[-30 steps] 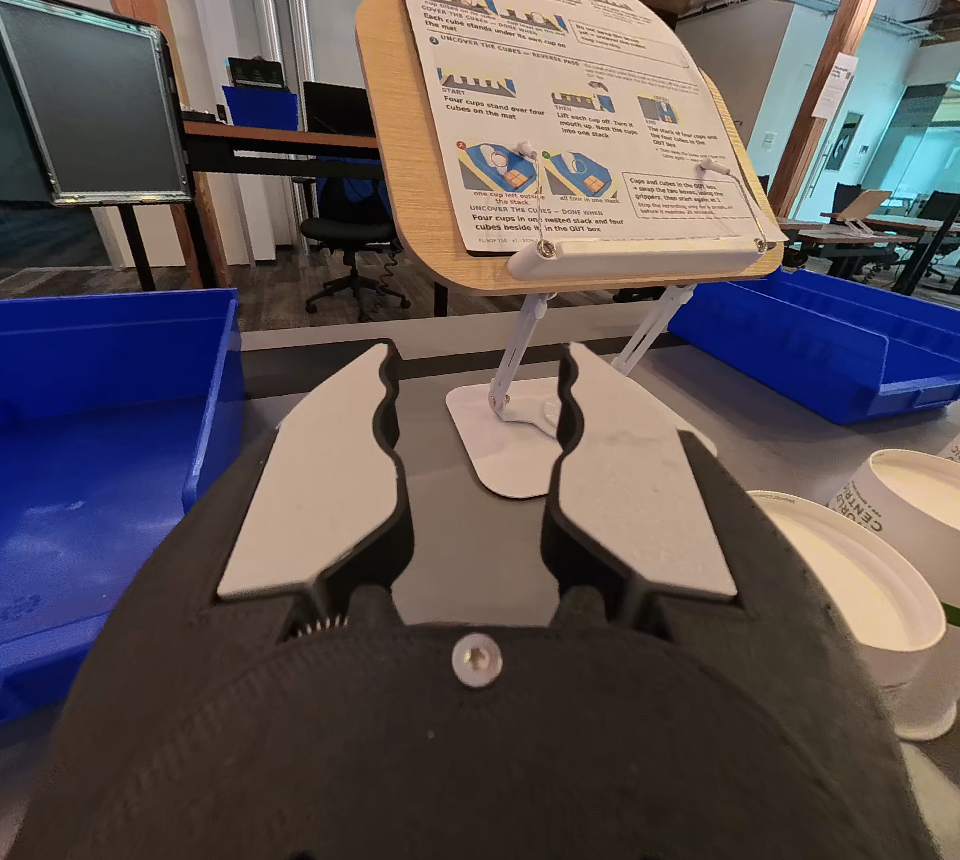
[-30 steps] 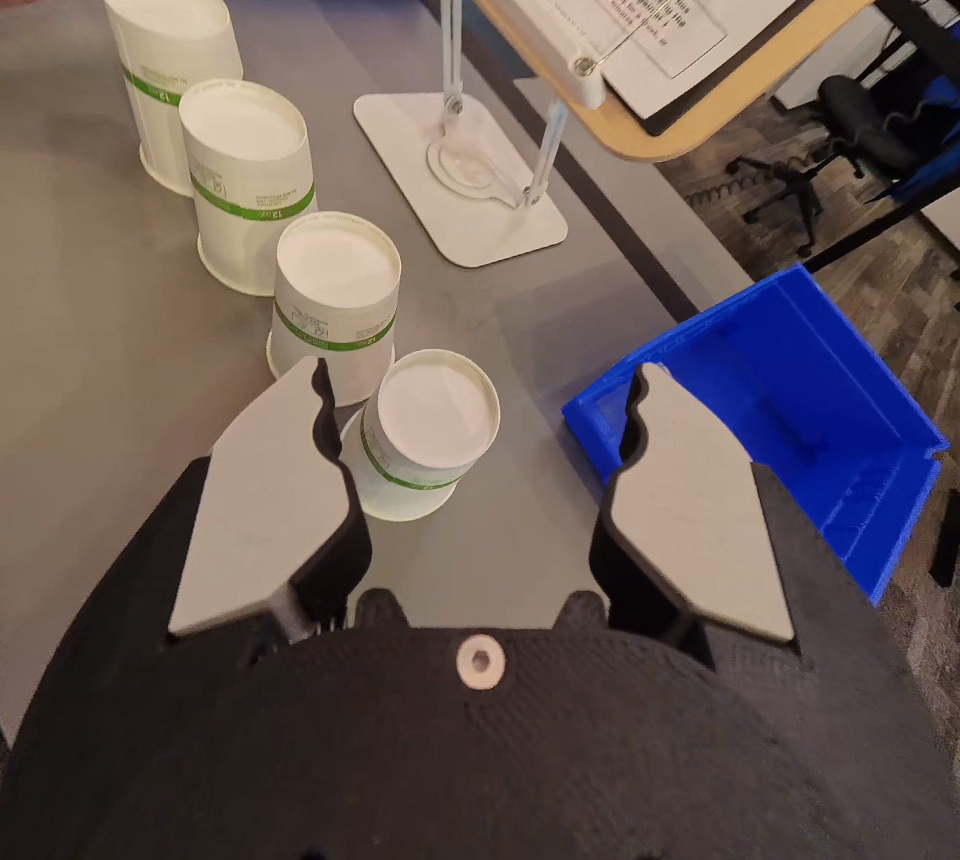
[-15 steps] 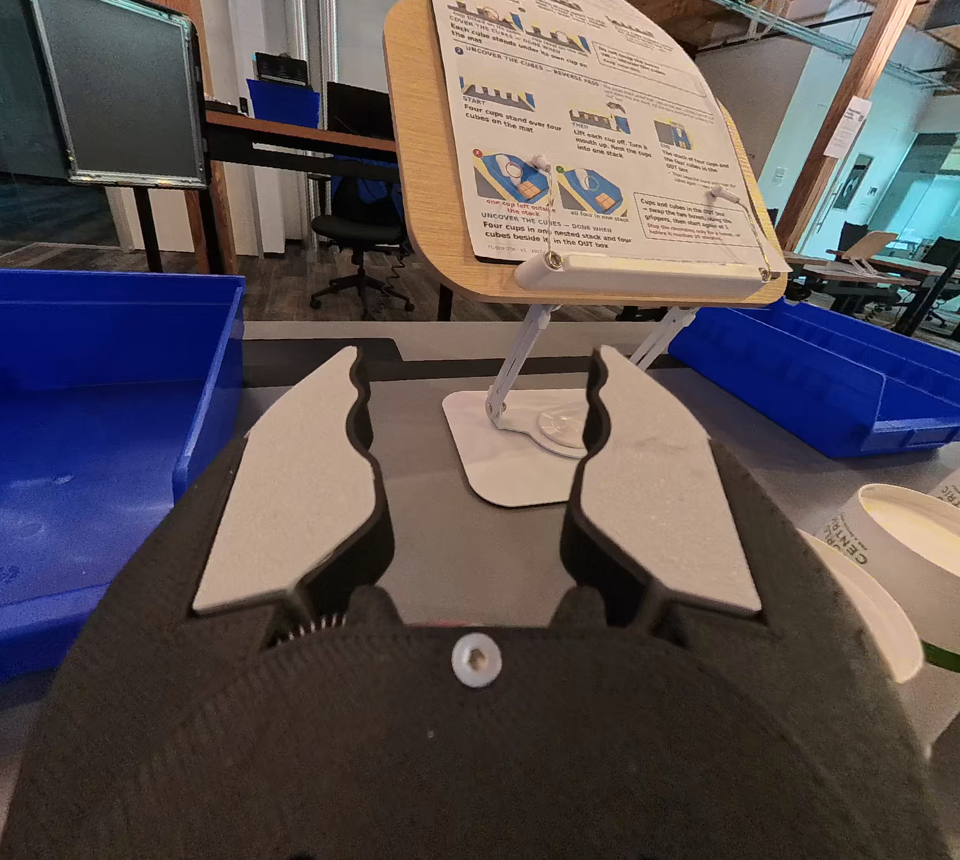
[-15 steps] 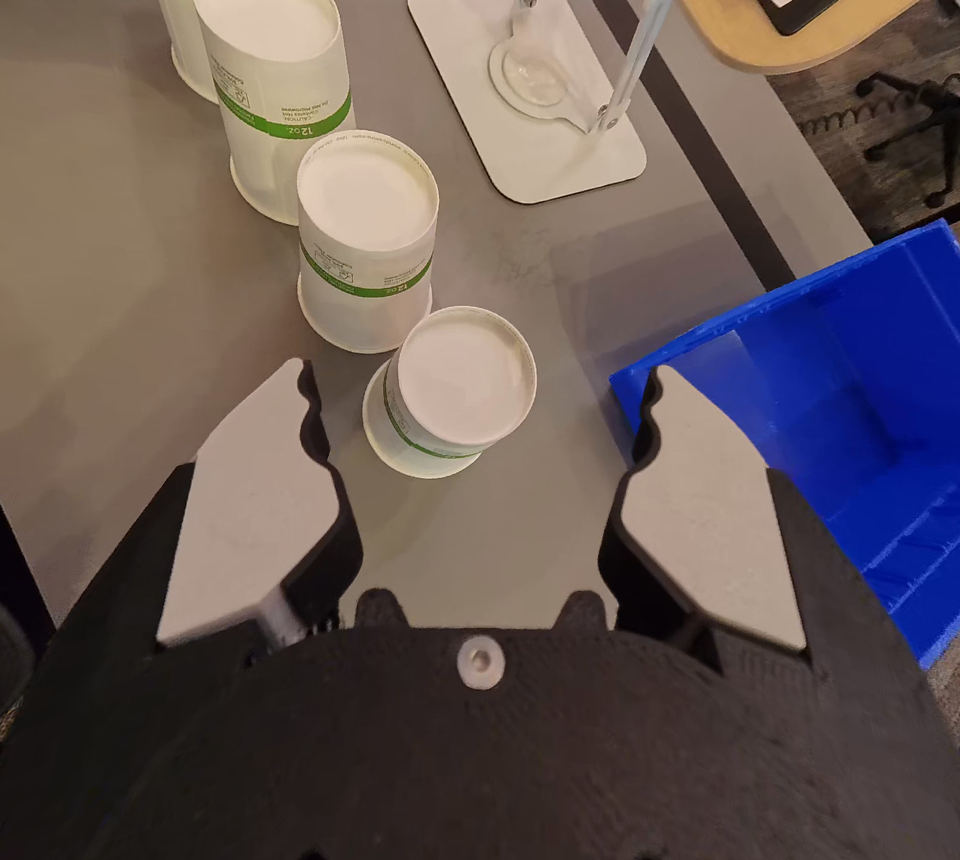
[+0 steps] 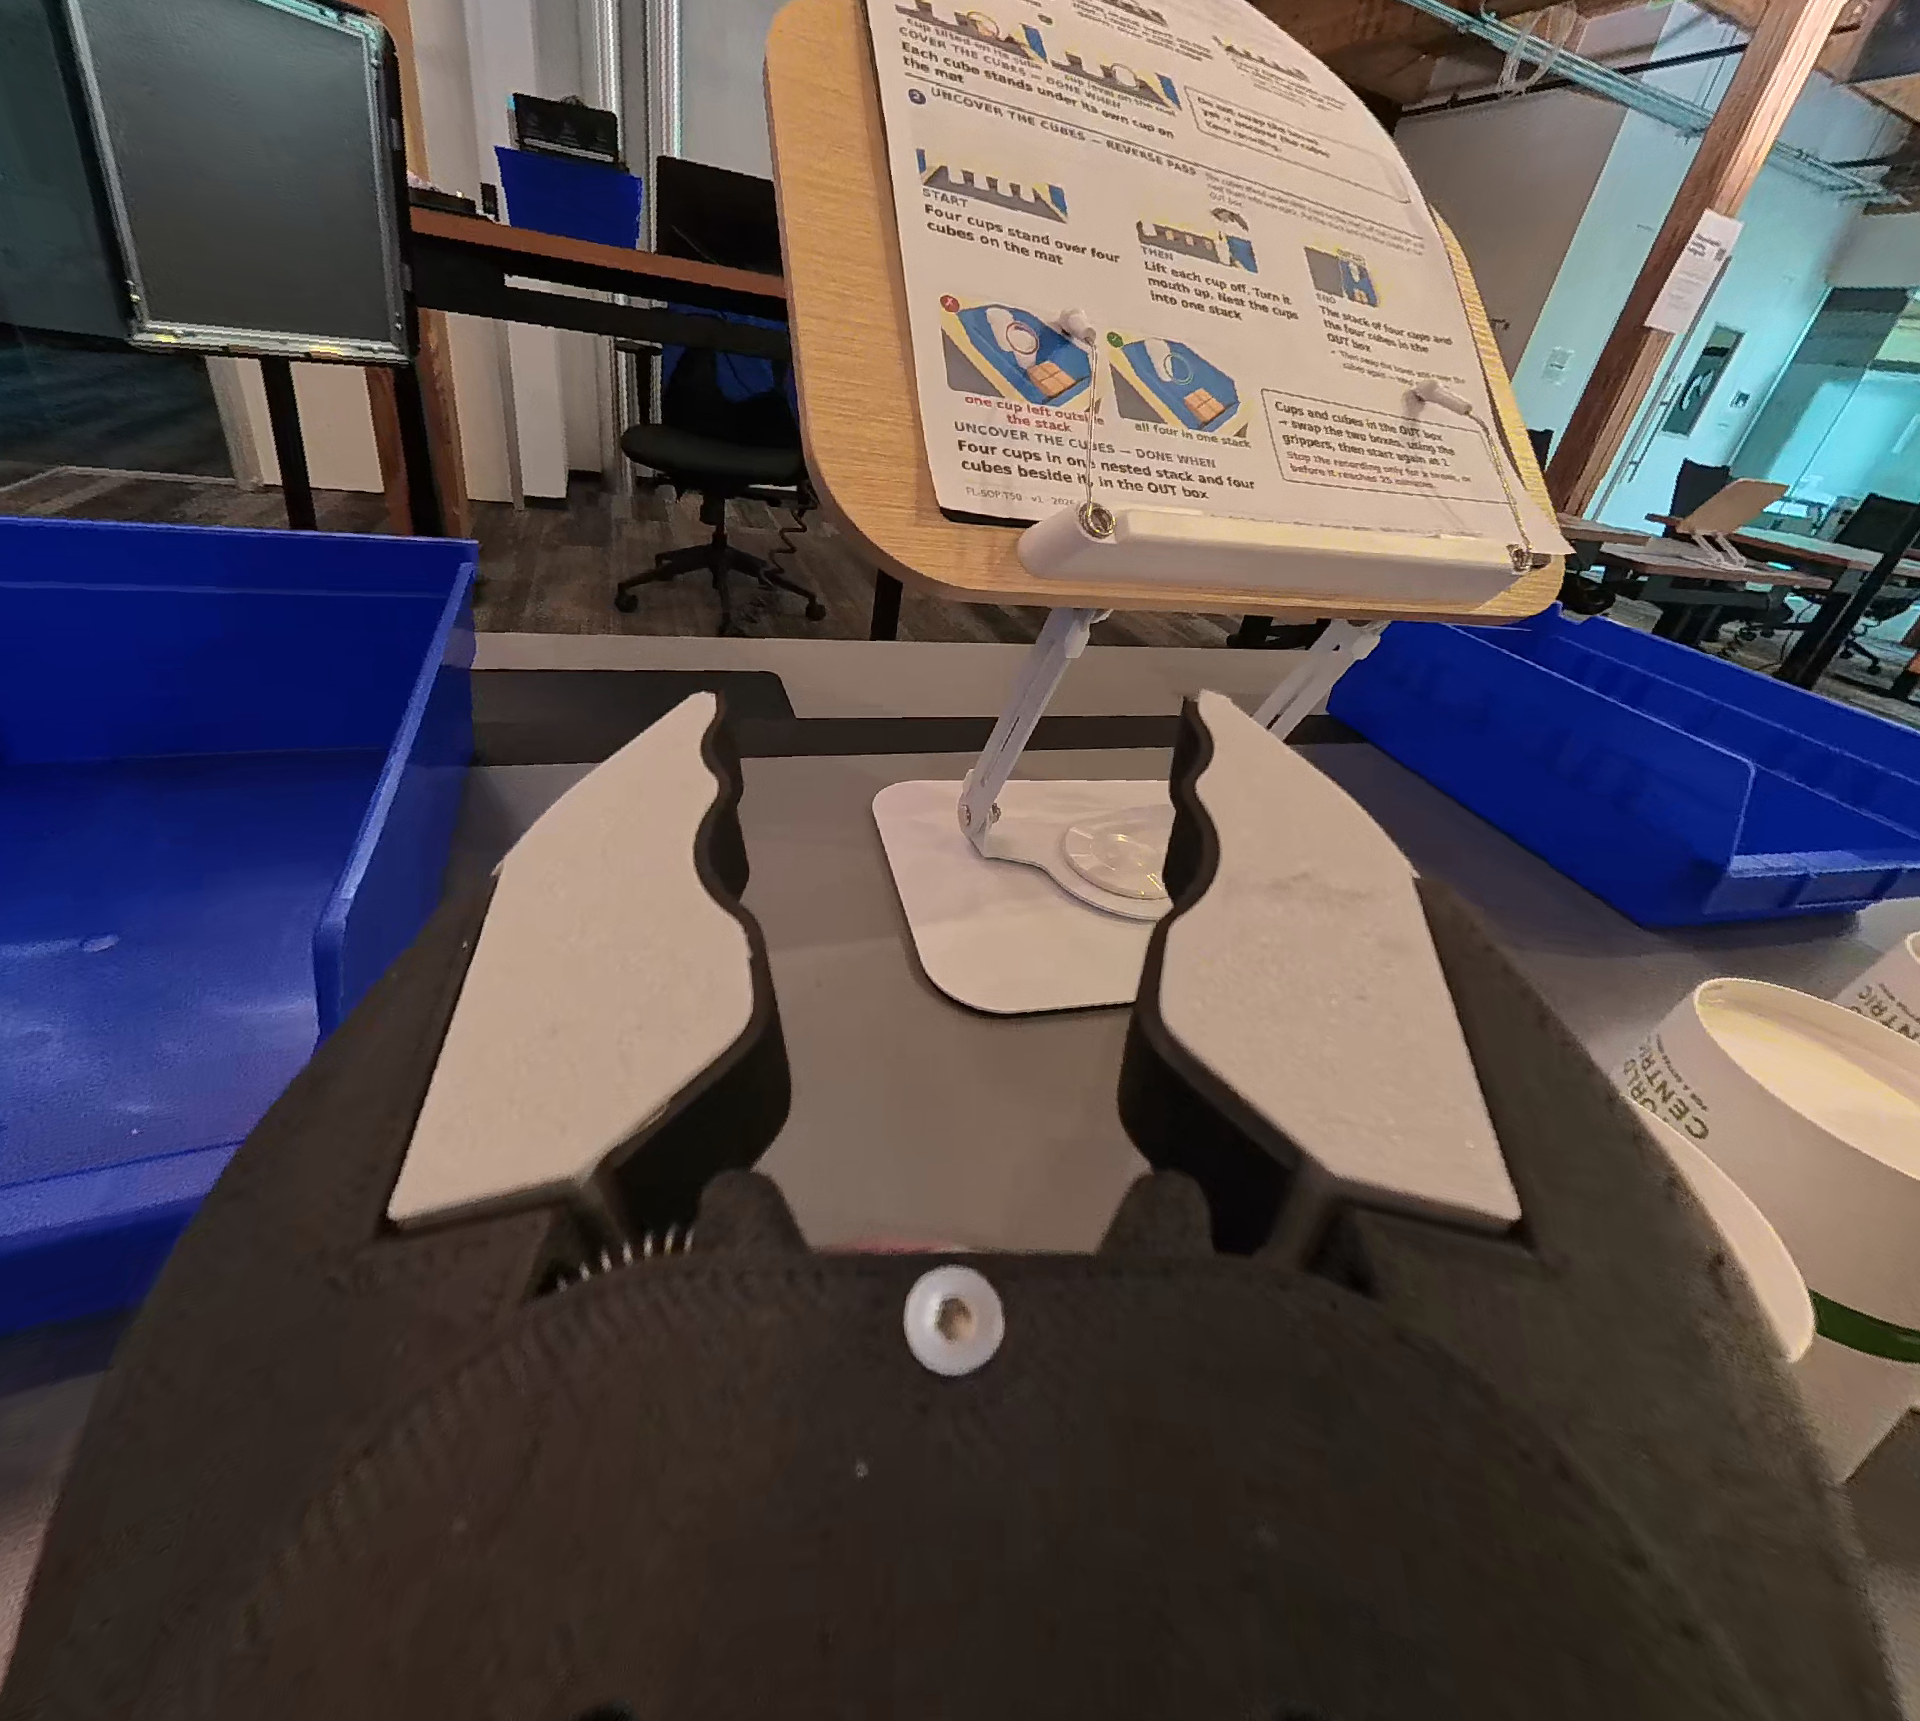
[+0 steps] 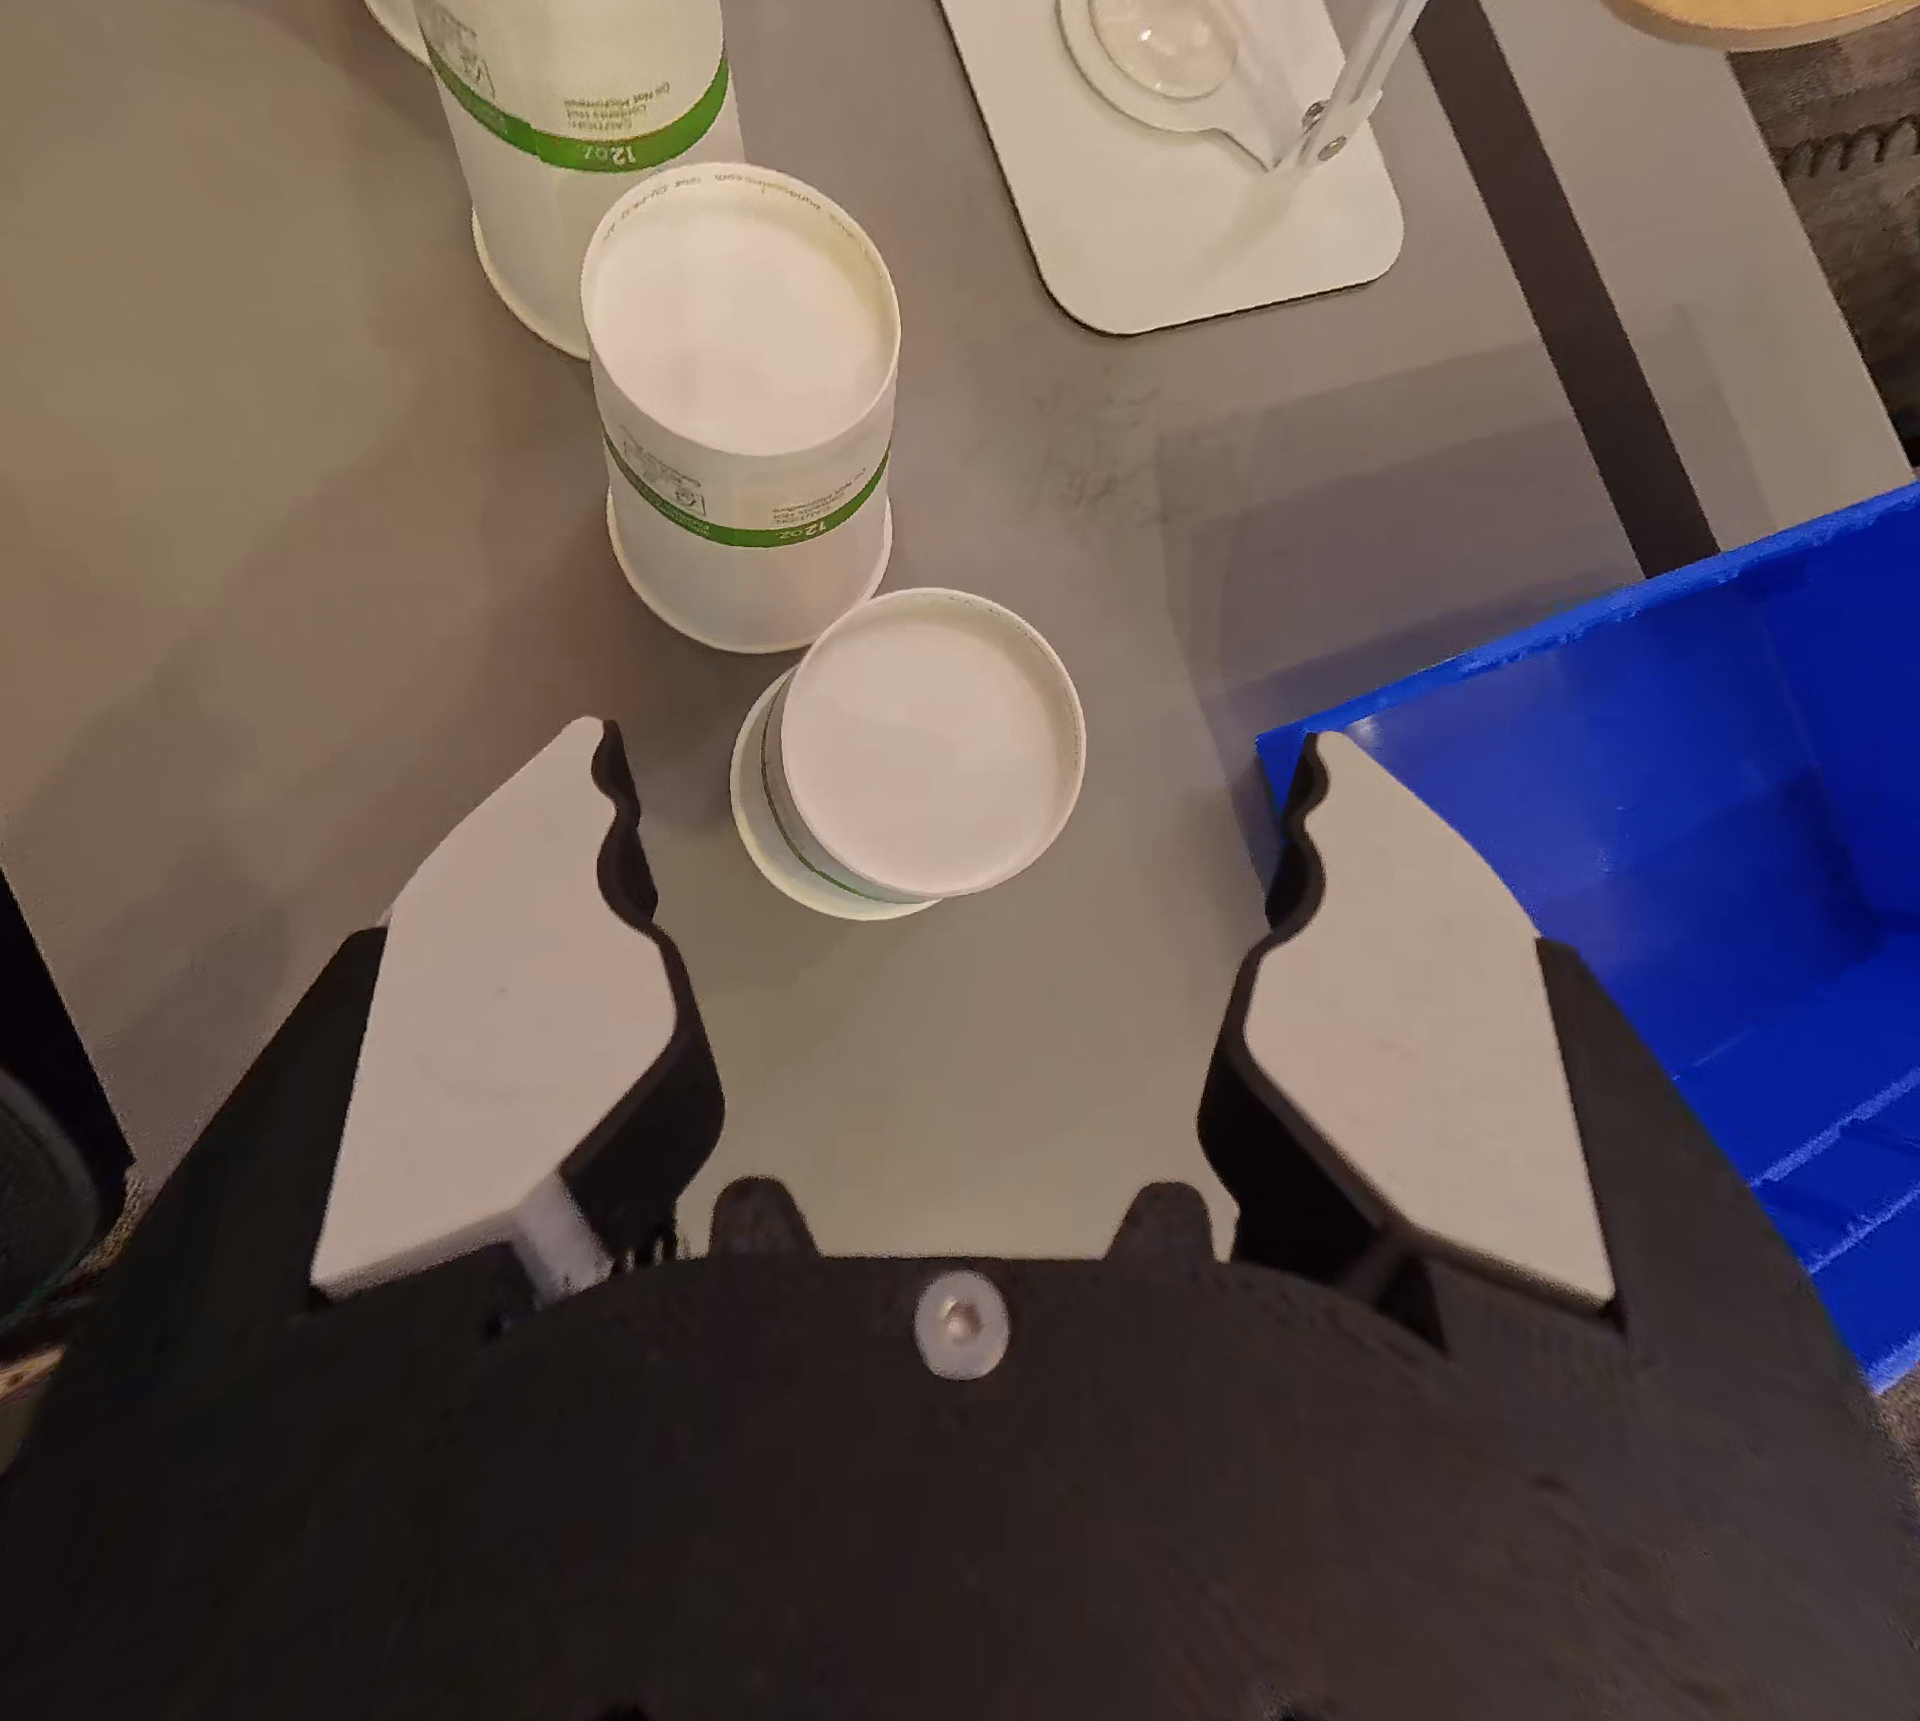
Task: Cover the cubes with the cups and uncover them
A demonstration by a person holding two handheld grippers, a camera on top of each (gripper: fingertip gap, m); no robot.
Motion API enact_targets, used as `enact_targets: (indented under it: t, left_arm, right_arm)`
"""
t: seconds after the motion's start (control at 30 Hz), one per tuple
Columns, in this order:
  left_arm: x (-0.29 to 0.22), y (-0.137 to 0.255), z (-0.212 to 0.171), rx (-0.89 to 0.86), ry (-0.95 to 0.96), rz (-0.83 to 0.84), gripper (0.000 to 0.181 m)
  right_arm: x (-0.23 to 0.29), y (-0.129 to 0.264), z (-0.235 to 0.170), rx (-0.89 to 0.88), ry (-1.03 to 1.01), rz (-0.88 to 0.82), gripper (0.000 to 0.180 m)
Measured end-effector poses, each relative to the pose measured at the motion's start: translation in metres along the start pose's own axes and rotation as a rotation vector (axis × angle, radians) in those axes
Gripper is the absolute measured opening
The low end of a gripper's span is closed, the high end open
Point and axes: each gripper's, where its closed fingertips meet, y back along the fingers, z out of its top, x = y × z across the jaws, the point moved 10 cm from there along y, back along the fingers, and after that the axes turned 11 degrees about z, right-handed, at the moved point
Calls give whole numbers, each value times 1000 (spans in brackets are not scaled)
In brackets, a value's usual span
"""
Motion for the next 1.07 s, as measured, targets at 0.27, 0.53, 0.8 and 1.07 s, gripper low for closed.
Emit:
enact_targets:
  t: [0.27, 0.53, 0.8, 1.07]
  left_arm:
    - [-1, -1, -1, 7, 6, -8, 78]
    - [2, 0, 0, 7, 26, -6, 78]
    - [1, 1, 1, 0, 22, -24, 59]
    - [1, 5, 2, -19, 2, -51, 10]
  right_arm:
    - [-3, -7, 10, 127, 26, 60, 118]
    - [-9, -14, 11, 212, 23, 87, 116]
    - [-12, -16, 11, 243, 19, 100, 113]
    - [-13, -16, 13, 251, 22, 102, 112]
